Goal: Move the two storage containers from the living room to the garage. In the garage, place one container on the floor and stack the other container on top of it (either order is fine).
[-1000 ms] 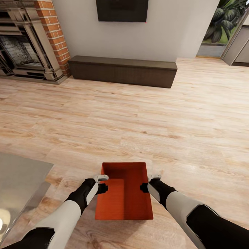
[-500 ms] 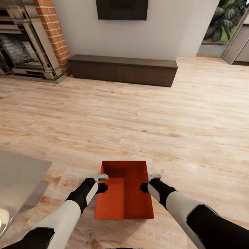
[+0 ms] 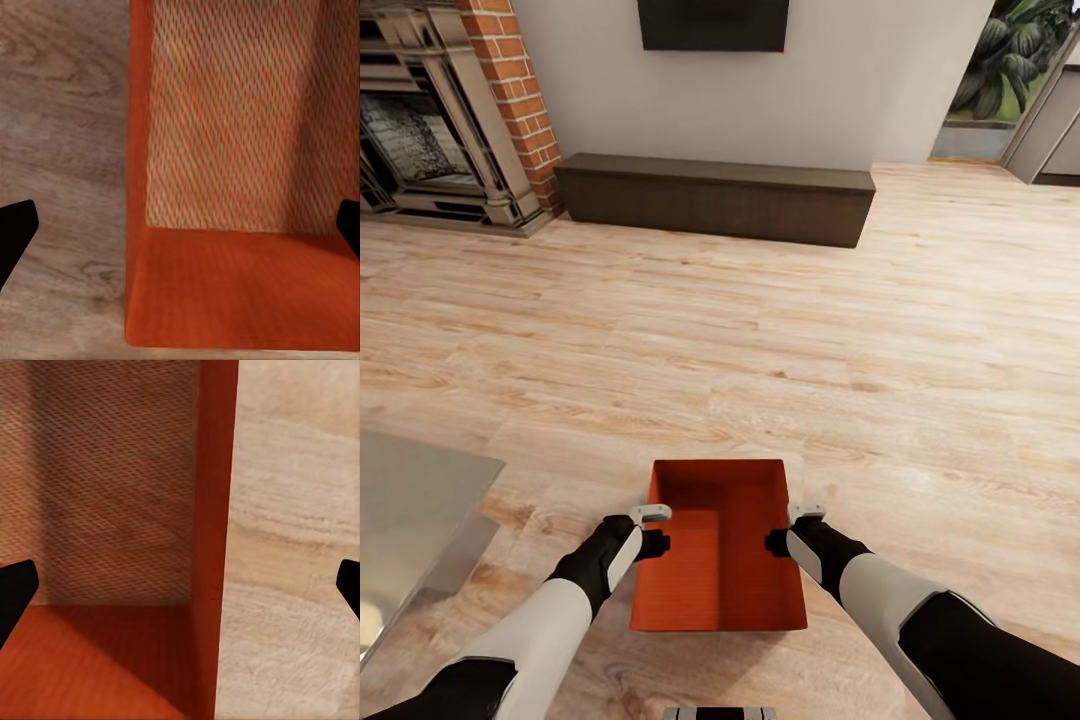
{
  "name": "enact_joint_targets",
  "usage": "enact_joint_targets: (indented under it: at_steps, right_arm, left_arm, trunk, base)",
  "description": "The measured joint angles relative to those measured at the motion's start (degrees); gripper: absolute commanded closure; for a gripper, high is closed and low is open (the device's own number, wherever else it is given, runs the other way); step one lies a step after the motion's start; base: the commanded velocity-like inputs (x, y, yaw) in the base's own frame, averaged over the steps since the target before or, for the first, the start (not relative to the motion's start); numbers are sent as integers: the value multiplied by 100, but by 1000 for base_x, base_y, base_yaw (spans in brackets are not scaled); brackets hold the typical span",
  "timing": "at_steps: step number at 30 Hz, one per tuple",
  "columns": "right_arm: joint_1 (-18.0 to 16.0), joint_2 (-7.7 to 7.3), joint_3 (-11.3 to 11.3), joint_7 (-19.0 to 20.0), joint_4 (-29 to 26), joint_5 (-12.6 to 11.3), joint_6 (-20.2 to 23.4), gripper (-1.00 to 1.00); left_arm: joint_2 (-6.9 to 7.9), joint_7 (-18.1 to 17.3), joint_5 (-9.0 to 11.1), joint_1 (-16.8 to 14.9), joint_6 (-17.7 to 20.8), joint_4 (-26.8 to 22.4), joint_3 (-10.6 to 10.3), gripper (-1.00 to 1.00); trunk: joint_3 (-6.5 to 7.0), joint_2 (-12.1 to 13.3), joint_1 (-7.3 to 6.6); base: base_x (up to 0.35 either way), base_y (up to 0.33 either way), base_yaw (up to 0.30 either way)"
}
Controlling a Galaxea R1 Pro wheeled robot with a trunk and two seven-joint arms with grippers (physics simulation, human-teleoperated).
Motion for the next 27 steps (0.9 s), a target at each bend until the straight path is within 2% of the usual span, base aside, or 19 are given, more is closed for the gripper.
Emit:
enact_joint_targets:
  at_steps: [11,23,27]
  right_arm:
    - [0,0,0,0,0,8,-45,-100]
    - [0,0,9,0,0,8,-53,-100]
    - [0,-1,9,0,0,8,-53,-100]
  left_arm:
    - [199,-8,-12,0,-9,-35,-4,-100]
    - [213,0,-41,0,-3,-27,-35,-100]
    - [213,0,-43,1,6,-27,-46,-100]
  trunk:
    - [0,-1,1]
    - [0,-1,1]
    - [-72,-160,88]
  base:
    - [0,0,0]
    - [0,0,0]
    - [0,0,0]
